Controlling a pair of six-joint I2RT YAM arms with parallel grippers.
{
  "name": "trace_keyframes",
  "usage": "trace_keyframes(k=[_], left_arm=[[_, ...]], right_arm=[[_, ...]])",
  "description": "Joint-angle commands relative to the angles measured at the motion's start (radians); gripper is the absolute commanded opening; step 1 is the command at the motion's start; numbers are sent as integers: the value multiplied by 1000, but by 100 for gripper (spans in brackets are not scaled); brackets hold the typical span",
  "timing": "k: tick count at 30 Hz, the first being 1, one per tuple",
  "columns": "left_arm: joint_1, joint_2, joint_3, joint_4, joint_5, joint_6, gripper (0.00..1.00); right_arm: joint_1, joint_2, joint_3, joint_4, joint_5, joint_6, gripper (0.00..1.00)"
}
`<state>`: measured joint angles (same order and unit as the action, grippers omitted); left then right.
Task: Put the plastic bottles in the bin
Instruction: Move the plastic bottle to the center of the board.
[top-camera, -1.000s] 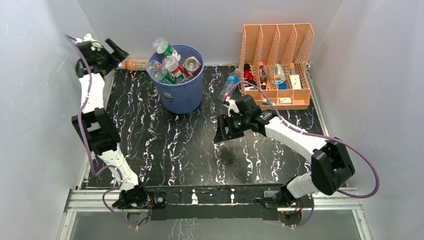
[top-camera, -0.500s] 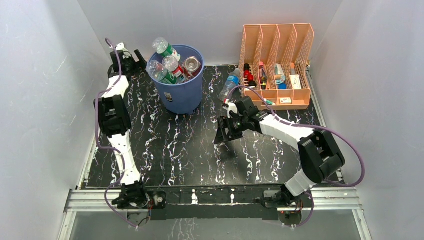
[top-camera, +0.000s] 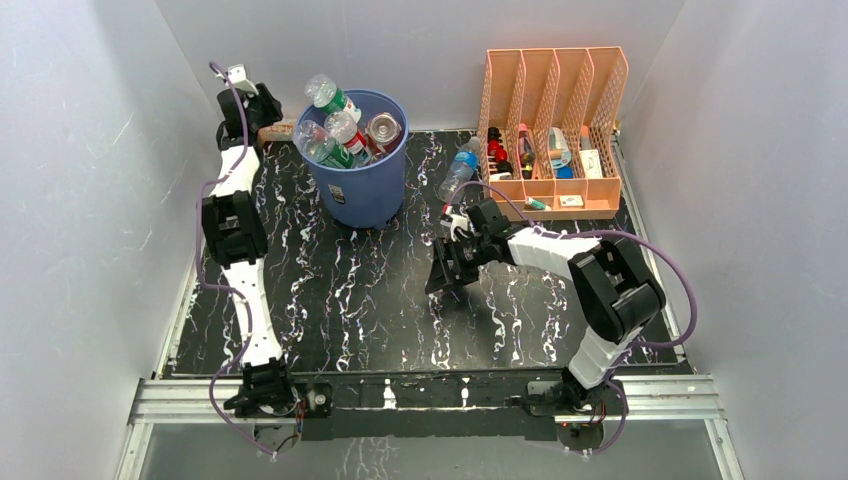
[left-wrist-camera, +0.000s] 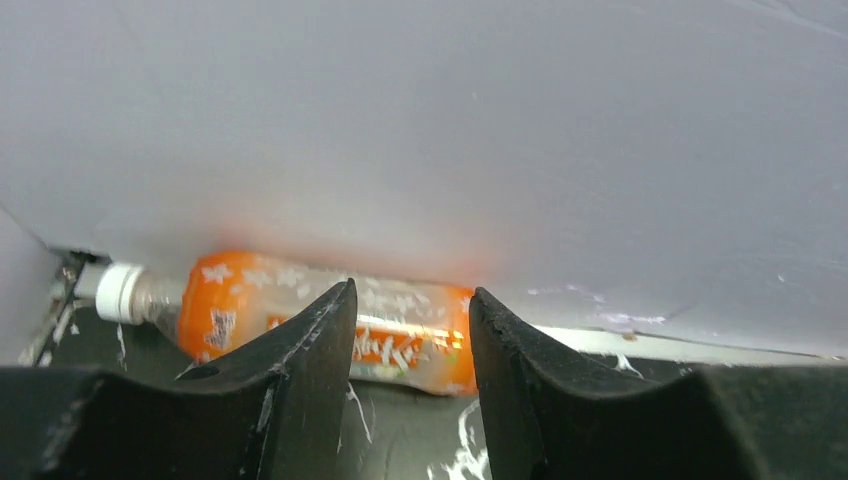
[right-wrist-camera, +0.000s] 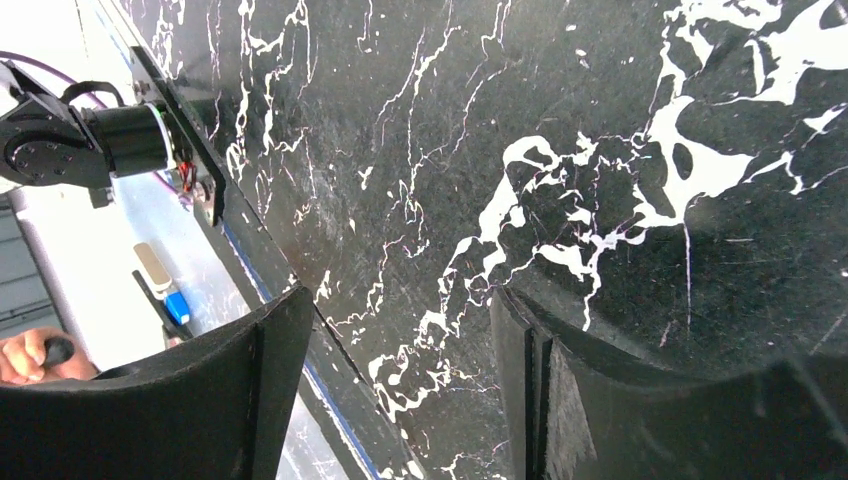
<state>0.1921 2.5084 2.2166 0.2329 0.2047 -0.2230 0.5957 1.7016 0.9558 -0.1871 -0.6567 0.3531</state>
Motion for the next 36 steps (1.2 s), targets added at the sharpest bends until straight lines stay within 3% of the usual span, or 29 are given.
trace_keyframes(k=[1,11,24,30,36], left_arm=[[-10,100,187,-17,-6,66,45],[-20,202,243,41,-11,88,56],[-43,275,314,47,-7,105,58],[-43,302,367,-42,-21,121,60],[-46,194,179,-95,-56,96,57]], right_arm=[[-5,17,-13,72,-73,7,75],[-6,33,-31,127,-110,46,74],[-5,76,-40,165,-128,60,73],[-5,77,-40,170,-138,64,72],[-5,30,-50,170,-141,83,71]])
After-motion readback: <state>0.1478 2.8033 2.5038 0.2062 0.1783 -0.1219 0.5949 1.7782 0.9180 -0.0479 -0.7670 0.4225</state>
